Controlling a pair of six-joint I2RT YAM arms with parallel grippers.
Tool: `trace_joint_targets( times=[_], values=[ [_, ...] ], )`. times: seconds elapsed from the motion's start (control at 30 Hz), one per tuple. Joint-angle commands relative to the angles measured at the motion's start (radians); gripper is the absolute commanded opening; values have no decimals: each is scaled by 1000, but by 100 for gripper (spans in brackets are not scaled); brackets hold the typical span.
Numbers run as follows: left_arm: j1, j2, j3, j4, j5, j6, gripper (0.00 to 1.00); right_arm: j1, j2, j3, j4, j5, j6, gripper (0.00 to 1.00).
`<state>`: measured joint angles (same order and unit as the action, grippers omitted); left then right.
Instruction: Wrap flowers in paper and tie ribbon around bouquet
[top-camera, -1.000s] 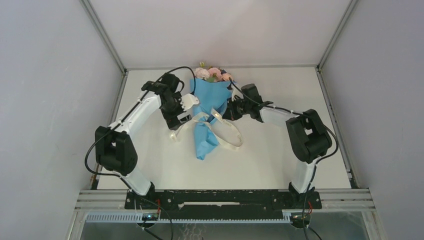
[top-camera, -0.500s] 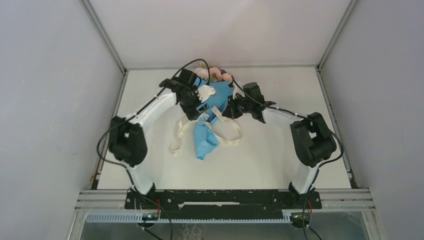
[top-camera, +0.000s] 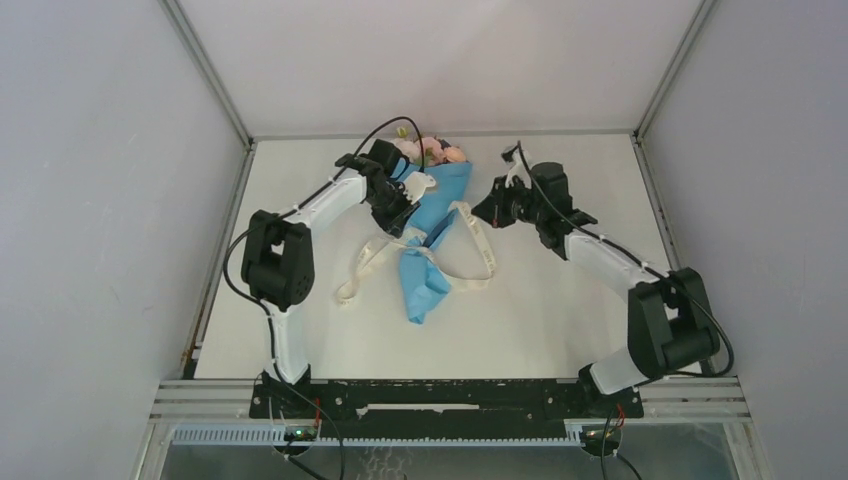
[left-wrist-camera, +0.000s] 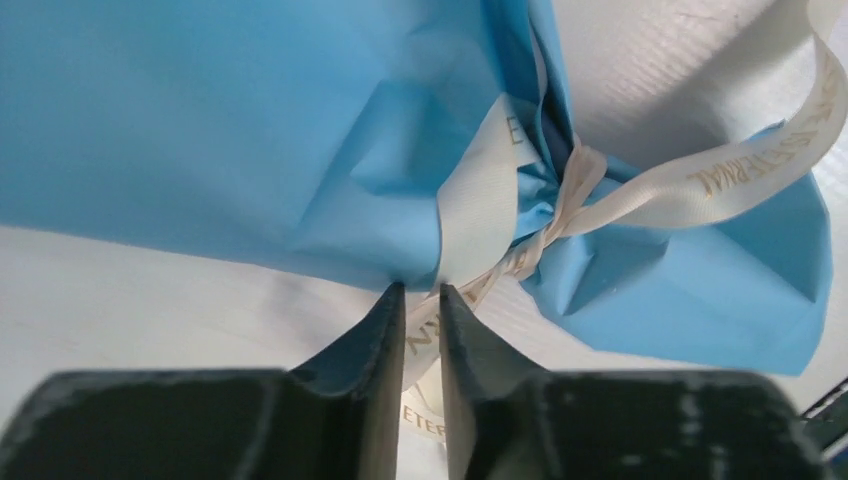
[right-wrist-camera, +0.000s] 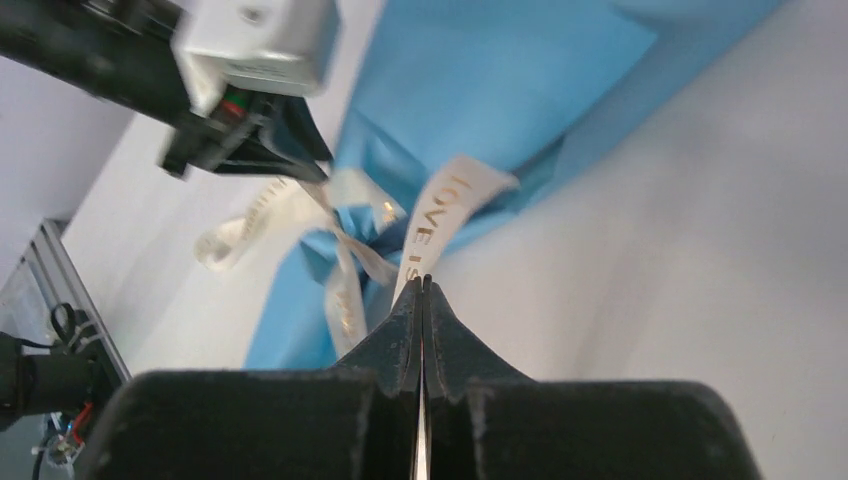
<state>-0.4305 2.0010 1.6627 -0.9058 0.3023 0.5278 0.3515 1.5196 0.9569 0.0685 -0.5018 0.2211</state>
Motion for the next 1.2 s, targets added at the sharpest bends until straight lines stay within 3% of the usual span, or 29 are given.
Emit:
trace_joint_targets(
  times=[0.0,0.03,0.07,0.27,0.37,0.53,0.63,0.77,0.9,0.97,1.13,1.17],
  values=[
    [-2,-4,11,-25,66,17,9,-10,-125,11,94,-10,49,0],
    [-1,-6,12,-25,72,16,1,-18,-144,11,99,-17,56,0],
    [1,-11,12,-25,77,15,0,-24,-163,10,102,-24,63,0],
    [41,-76,14,-15,156,1,0,-59,-245,10,59,-13,72,0],
    [23,-83,8,-8,174,5,31,-59,-246,-7,72,-23,87,0],
    [-51,-58,-5,27,89,23,53,-57,-231,-25,79,-22,100,0],
    [-67,-30,-5,49,10,13,60,-59,-232,-33,79,-24,98,0],
    [-75,-6,6,68,-64,-1,61,-59,-227,-33,77,-30,98,0],
    [-98,-1,-16,90,-115,12,58,-59,-218,-38,89,-34,106,0],
    [-106,0,-27,94,-134,19,51,-59,-217,-39,91,-35,107,0],
    [-106,-29,-29,99,-159,19,2,-63,-227,-38,86,-34,103,0],
    [-104,-44,-28,103,-161,17,0,-63,-234,-39,86,-36,103,0]
  ],
)
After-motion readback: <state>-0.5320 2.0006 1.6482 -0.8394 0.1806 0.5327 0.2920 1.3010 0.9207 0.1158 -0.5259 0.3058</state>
